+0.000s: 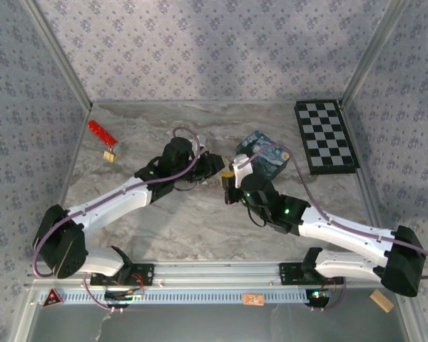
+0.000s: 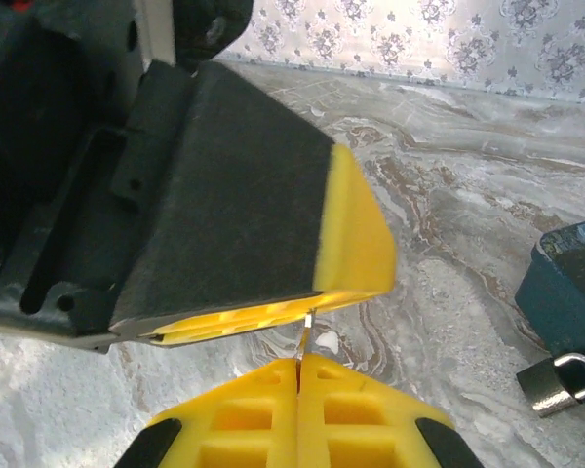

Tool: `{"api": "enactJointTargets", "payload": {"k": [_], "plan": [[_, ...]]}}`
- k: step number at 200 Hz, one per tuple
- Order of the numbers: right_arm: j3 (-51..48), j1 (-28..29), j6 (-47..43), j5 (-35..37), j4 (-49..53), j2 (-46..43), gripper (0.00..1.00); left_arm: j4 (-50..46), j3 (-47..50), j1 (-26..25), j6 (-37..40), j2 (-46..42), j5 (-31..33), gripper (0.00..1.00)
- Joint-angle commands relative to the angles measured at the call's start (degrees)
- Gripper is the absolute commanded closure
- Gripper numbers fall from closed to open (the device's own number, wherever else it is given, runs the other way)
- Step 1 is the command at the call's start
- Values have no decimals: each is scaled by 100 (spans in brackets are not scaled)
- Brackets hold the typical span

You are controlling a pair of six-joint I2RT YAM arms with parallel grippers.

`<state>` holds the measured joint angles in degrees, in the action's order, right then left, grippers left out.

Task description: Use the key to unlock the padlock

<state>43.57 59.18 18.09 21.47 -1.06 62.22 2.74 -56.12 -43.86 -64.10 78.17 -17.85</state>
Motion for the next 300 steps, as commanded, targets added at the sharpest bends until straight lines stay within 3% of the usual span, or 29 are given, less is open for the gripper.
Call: {"api": "enactJointTargets", "payload": {"k": [1,195,214,224,259,285,300], "plan": [[208,256,-507,550,-14,93,100,38,-268,20,46,50,-109,78],[362,678,-1023,1576,151,359,100,59,-242,37,98,40,-35,100],[283,620,-858,1411,177,137,82,122,-204,70,103,39,-17,100],[189,502,-693,1185,200,-71,68,200,-150,102,84,17,-13,100],[-386,-647,580,-520,107,-1061,43,579,79,174,114,-91,86,100],[-1098,-2064,2120,-2206,-711,-1487,39,952,242,185,197,-125,101,100],[-1355,-2570,3113,-3000,-1206,-1390,38,1262,361,193,211,-139,71,100]]}}
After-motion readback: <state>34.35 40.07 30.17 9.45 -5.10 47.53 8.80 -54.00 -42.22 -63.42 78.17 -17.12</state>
